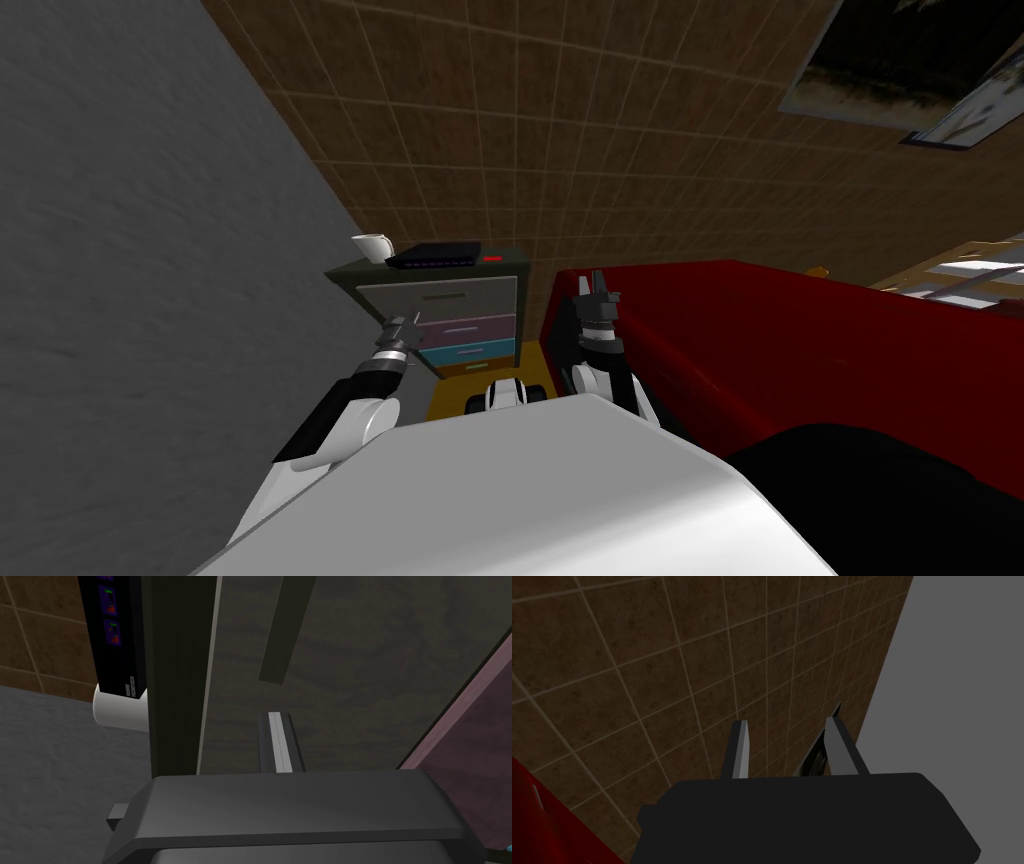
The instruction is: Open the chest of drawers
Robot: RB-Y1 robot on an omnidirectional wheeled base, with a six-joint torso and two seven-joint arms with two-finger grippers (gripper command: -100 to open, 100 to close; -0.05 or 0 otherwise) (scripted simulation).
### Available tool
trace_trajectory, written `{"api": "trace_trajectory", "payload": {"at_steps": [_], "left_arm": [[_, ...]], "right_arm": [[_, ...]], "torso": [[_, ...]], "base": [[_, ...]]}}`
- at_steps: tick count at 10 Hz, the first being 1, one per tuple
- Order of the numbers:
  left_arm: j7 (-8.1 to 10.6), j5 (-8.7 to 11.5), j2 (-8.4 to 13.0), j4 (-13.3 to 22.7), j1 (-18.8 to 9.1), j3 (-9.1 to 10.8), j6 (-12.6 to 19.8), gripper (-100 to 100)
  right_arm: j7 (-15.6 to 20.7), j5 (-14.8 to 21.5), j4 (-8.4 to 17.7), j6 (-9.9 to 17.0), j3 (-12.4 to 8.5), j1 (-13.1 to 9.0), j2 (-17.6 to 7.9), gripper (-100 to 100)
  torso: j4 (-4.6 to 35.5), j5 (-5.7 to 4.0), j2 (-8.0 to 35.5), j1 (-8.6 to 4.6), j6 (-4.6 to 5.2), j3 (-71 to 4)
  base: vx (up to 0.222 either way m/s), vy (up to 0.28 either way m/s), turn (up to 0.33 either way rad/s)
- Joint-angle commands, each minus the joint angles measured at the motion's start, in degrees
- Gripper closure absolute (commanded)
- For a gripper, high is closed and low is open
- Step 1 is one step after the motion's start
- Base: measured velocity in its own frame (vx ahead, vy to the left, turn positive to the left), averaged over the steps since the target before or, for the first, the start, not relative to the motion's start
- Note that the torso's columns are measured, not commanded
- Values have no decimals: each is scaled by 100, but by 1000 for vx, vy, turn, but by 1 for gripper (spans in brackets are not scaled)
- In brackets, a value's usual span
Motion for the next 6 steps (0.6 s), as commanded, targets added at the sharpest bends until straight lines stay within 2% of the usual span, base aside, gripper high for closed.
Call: {"api": "trace_trajectory", "payload": {"at_steps": [1, 4, 6], "left_arm": [[-6, -18, -20, 131, -78, 11, -35, -100], [-16, -43, -48, 307, -189, 26, -80, -100], [5, -25, -47, 128, -131, 53, 38, -100]], "right_arm": [[0, 0, 0, 0, 0, 1, 0, 0], [0, 0, -2, -1, -1, 6, -1, 0], [0, 0, -2, -1, -1, 4, -1, 0]], "torso": [[-12, 2, -46, 6, 1, -27], [-17, 3, -54, 8, 0, -36], [6, 0, 25, -1, -1, 13]], "base": [[77, 10, -37], [165, 17, -23], [92, 12, -4]]}}
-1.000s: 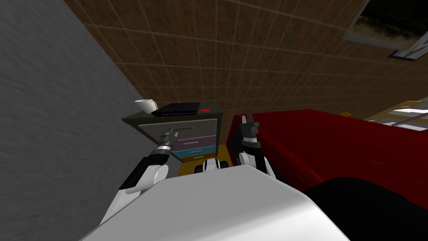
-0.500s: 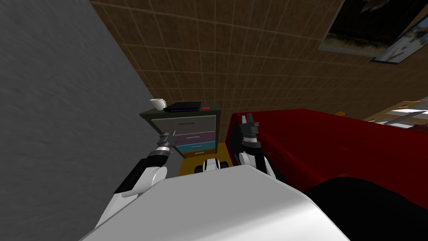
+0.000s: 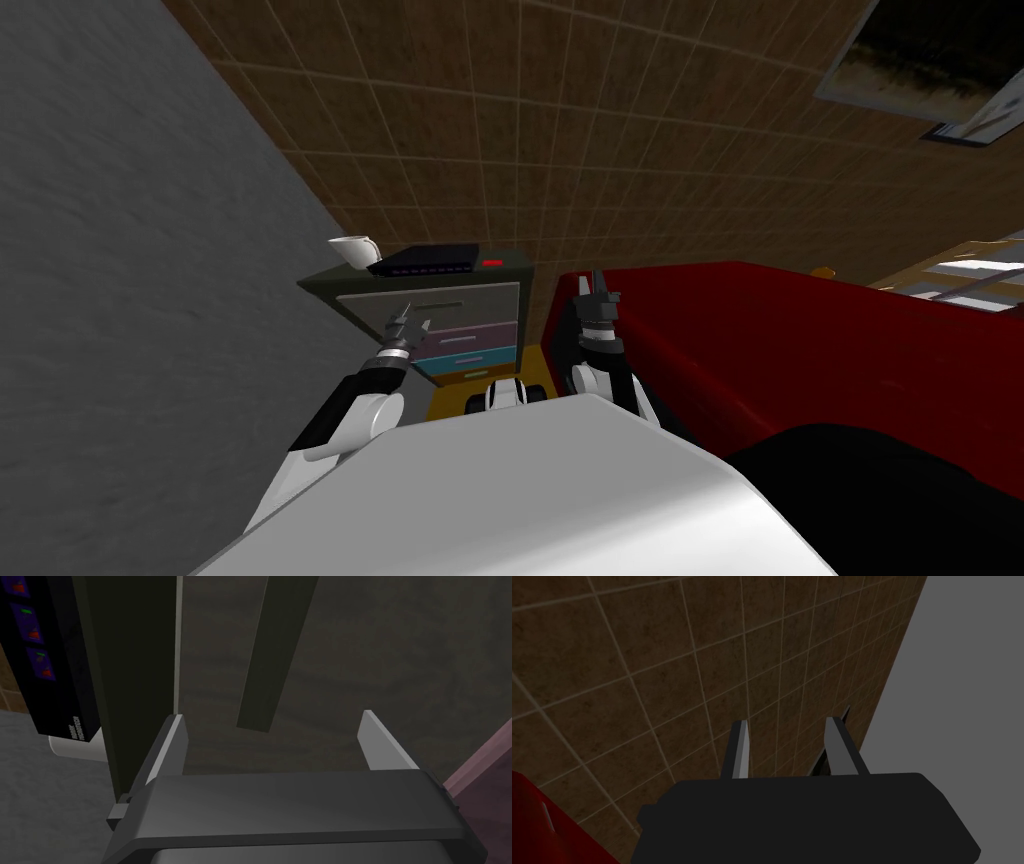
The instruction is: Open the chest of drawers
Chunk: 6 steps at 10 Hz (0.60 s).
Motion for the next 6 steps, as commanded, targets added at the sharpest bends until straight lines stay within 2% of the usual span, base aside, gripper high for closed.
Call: {"api": "trace_trajectory", "payload": {"at_steps": [1, 2, 3, 6], "left_arm": [[8, 5, -8, -90, 22, 16, 59, -100], [11, 5, -9, -103, 23, 19, 78, 100], [17, 26, 17, -190, 98, 0, 89, 100], [26, 51, 50, -300, 192, -24, 105, 100]], "right_arm": [[0, 0, 0, 0, 0, 0, 0, 0], [0, 0, 1, 0, 0, -1, 0, 0], [0, 0, 1, 1, 0, -1, 0, 0], [0, 0, 2, 1, 1, -4, 1, 0]], "torso": [[2, 2, -5, 7, 0, 1], [-1, 3, -7, 6, 1, -3], [-2, 1, -11, 3, 1, -5], [1, 0, -3, 0, 1, 1]], "base": [[62, 13, -1], [11, 2, 0], [-109, 17, 42], [-199, -13, 20]]}}
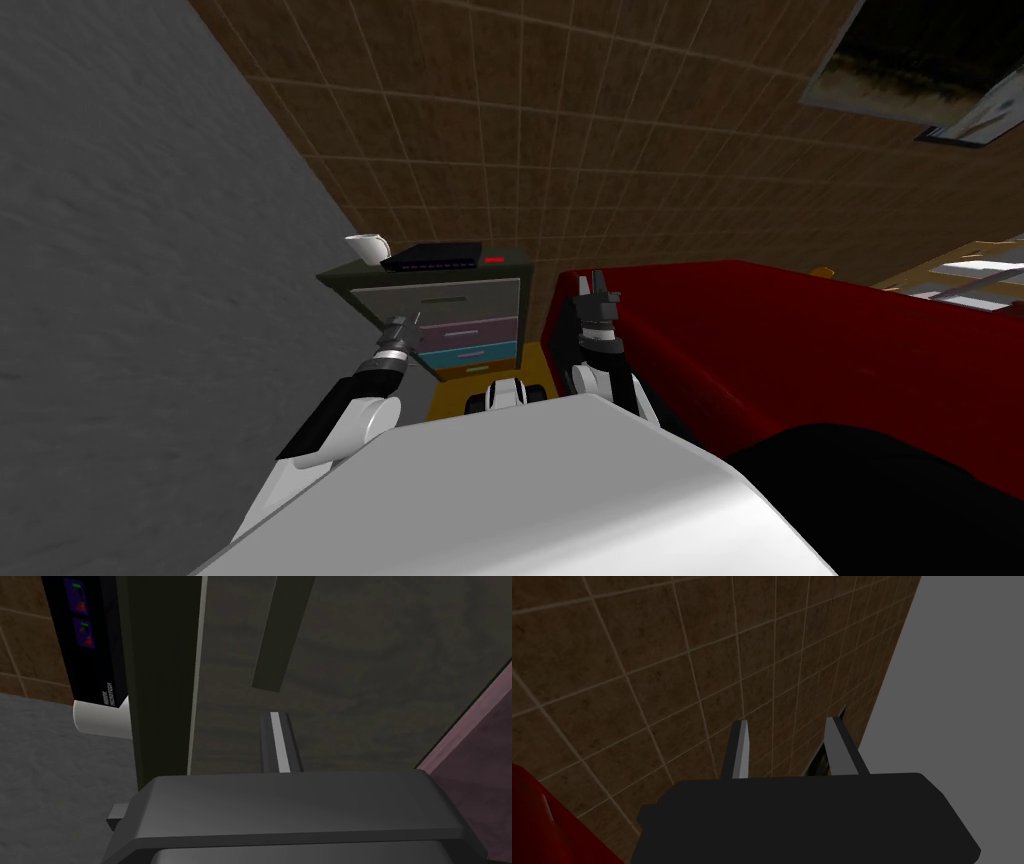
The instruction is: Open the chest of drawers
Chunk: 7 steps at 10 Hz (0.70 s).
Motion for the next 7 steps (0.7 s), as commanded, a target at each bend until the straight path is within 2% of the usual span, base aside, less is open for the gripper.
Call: {"api": "trace_trajectory", "payload": {"at_steps": [1, 2, 5, 7], "left_arm": [[6, 15, 18, -53, 38, -1, 14, 100], [-2, -6, -2, 75, -42, 10, -24, -100], [-17, -39, -34, 266, -165, 25, -85, -100], [13, -9, -15, 66, -105, 70, 55, -100]], "right_arm": [[0, 0, 0, 0, 0, 0, 0, 0], [0, 0, 0, 0, 0, 2, 0, 0], [0, 0, -2, -2, -1, 6, -1, 0], [0, 0, -2, -1, -1, 4, -1, 0]], "torso": [[-8, -1, -26, -5, 0, -17], [-20, 1, -69, 4, 1, -43], [-25, 3, -79, 10, 0, -52], [0, 2, 5, 7, -1, 1]], "base": [[-89, -19, 4], [62, -11, -33], [177, 1, -25], [103, 3, -4]]}}
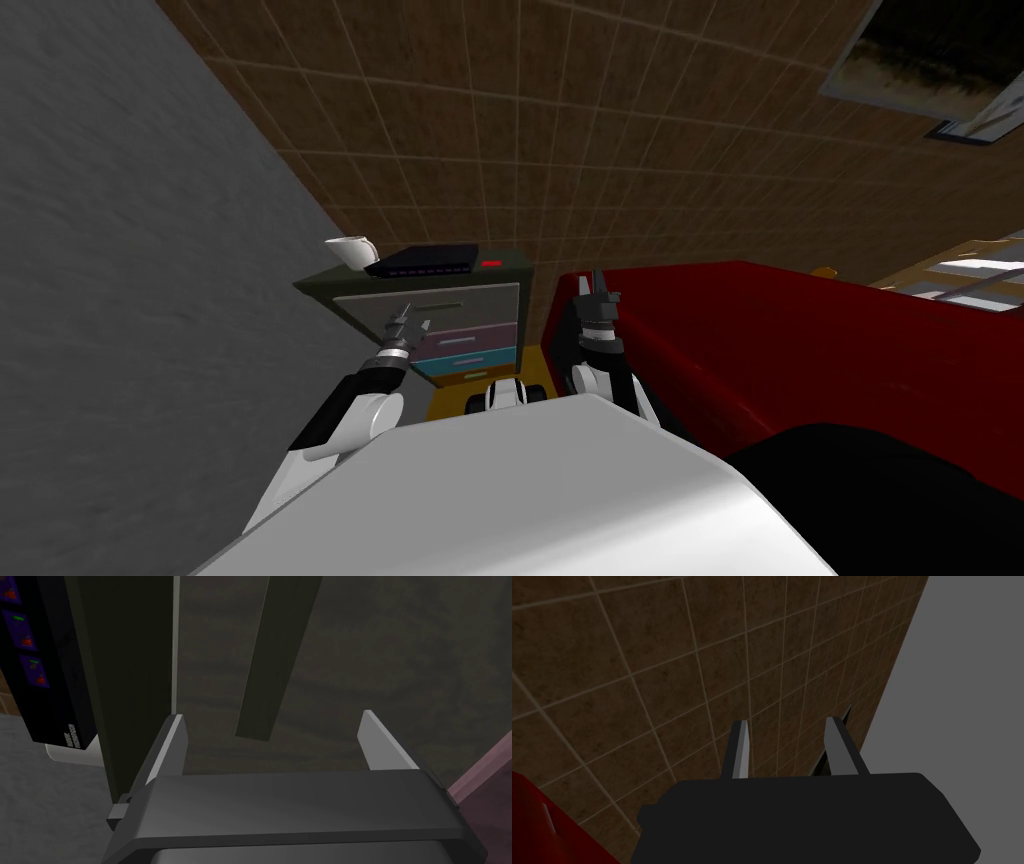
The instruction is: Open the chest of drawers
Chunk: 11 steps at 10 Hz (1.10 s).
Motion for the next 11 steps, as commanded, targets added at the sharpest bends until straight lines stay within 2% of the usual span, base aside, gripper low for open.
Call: {"api": "trace_trajectory", "payload": {"at_steps": [1, 2, 6, 10, 11], "left_arm": [[9, 6, -1, -83, 13, 22, 61, -100], [12, 7, -1, -96, 13, 26, 80, 100], [28, 56, 56, -289, 180, -17, 101, 100], [25, 81, 101, -336, 296, -64, 99, 100], [118, 232, 222, -566, 354, 135, 258, -100]], "right_arm": [[0, 0, 0, 0, 0, 0, 0, 0], [0, 0, 0, 0, 0, -1, 0, 0], [0, 0, 1, 1, 1, -4, 1, 0], [0, 0, 1, 1, 1, -3, 1, 0], [0, 0, 1, 1, 1, -4, 1, 0]], "torso": [[1, -2, -9, -6, 1, -1], [-2, -2, -9, -5, 1, -5], [-1, 7, -8, 14, -7, -2], [-12, 2, -32, -2, 3, -18], [-9, 5, -25, 9, 0, -12]], "base": [[73, -2, 1], [12, 0, 0], [-175, 2, 24], [-148, -4, 22], [-61, -4, 29]]}}
